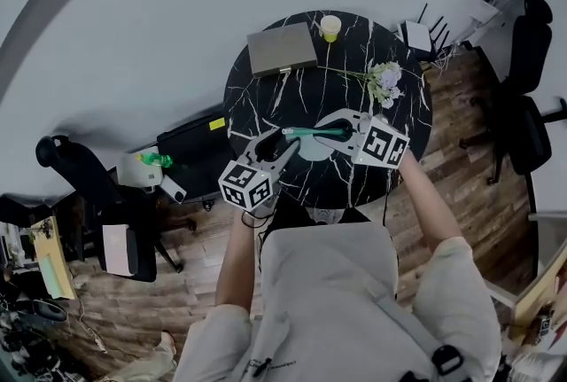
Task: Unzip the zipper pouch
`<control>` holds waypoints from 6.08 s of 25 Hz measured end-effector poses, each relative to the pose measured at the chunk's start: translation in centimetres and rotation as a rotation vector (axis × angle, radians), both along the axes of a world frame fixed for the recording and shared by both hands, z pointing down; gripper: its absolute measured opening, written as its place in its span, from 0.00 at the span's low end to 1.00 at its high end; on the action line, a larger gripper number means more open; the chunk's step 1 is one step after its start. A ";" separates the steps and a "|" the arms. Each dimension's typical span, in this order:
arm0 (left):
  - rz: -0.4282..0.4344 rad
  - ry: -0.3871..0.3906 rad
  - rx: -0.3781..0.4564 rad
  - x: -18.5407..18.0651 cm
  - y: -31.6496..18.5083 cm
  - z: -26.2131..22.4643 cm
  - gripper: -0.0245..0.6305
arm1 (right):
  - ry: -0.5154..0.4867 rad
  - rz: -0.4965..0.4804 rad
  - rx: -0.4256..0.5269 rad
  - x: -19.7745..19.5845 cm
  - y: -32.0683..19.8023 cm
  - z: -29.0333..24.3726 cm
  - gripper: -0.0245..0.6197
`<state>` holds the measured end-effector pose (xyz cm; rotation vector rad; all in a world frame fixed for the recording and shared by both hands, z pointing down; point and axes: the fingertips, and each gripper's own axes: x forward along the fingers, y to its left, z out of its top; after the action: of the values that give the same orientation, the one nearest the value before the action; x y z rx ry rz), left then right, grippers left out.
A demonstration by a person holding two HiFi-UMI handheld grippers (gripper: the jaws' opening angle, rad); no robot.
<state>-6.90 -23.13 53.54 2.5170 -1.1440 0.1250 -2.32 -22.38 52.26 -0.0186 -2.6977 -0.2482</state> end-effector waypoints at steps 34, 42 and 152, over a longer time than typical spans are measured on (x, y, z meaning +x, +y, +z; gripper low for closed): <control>0.191 -0.539 0.095 1.4 0.2 3.5 0.10 | 0.200 -0.075 0.091 -0.7 -0.2 0.7 0.21; 0.284 -0.705 0.116 2.3 2.1 5.0 0.10 | 0.268 -0.189 0.065 -3.2 1.8 2.4 0.19; -0.007 -0.234 -0.122 -4.7 -3.4 0.5 0.10 | 0.469 0.140 0.404 4.4 -4.4 9.3 0.08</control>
<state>-11.64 -26.54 54.06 2.4377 -1.1928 0.4844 2.10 -26.75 61.56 0.2058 -2.1334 -0.6522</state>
